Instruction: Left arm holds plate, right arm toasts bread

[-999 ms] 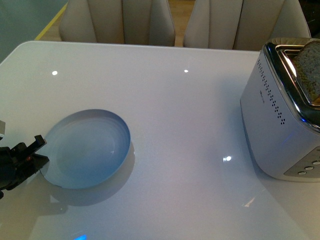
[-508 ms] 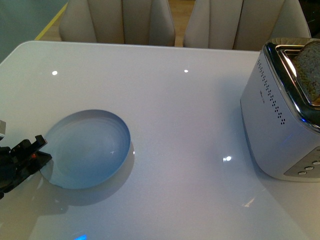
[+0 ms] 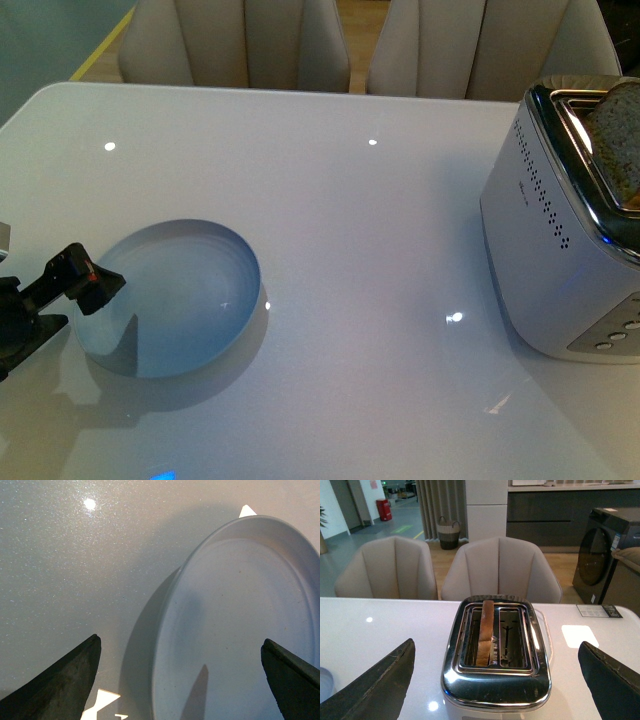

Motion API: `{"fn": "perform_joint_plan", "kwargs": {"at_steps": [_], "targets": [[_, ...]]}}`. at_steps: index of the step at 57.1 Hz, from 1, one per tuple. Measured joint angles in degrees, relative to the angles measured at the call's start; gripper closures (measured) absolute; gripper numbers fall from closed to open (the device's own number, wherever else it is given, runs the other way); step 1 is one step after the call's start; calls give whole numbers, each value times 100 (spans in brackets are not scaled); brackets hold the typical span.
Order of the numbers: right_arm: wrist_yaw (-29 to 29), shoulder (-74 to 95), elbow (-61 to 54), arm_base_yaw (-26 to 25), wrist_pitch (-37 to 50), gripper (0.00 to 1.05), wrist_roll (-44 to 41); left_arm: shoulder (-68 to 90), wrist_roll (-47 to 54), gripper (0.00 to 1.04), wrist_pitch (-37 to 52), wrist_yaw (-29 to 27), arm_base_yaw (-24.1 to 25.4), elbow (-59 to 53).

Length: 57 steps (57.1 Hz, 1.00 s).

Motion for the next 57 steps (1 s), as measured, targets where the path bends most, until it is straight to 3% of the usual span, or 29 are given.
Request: {"fn": "perform_joint_plan", "kwargs": {"at_steps": [23,25,29,34,57], "targets": [[0,0,0,0,0,9,0,0,17,8,0,-15,0,0],[0,0,0,0,0,9,0,63,0,8,249,-221,-22,-35],[0,0,0,0,0,9,-2,463,-81,7,1825,-1165,-94,-328],[0,2,0,0,0,9,0,496,-114,7,2656,-1412,-131,-651],[0,-4,0,0,0,9,0,-1366,74,7,2500,-1969,-645,-1541]]}}
